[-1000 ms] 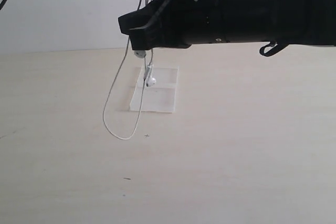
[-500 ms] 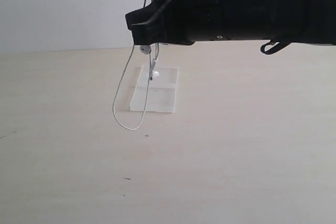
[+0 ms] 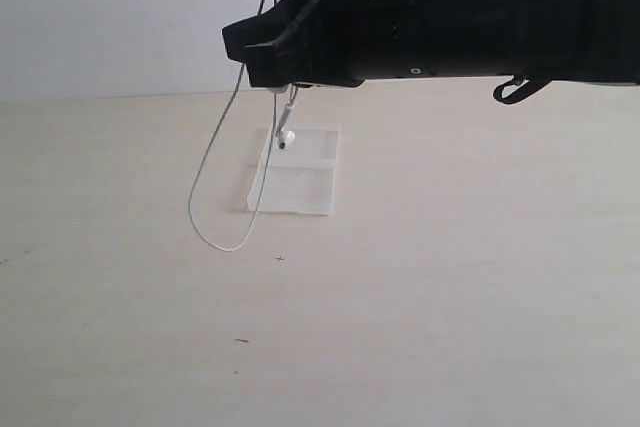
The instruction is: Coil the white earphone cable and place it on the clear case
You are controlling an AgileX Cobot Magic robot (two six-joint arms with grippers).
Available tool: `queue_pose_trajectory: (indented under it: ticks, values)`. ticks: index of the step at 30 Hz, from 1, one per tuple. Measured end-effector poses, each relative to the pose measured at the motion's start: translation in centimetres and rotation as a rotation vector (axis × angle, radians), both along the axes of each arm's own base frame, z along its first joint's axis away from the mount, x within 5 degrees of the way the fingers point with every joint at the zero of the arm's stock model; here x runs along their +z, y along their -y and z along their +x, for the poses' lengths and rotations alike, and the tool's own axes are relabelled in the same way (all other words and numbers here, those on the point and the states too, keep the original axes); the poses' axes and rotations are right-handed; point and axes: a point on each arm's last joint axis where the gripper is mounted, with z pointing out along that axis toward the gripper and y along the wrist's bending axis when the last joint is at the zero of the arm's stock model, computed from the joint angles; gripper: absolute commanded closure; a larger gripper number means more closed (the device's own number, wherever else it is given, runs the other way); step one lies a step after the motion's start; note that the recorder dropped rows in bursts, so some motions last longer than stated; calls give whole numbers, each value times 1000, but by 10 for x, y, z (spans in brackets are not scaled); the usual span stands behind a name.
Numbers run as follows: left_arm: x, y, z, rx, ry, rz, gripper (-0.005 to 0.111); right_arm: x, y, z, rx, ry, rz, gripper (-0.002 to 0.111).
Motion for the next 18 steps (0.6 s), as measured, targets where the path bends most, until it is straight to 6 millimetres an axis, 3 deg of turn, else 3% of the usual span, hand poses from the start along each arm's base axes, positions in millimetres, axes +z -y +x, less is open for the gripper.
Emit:
queue_pose_trajectory:
  ticks: [11, 18]
  values:
    - [1, 0, 0, 0, 1, -3, 107, 0, 0, 0, 4, 0, 2, 86]
    - [18, 0, 0, 0, 47, -24, 107, -1, -1, 0, 4, -3, 0, 86]
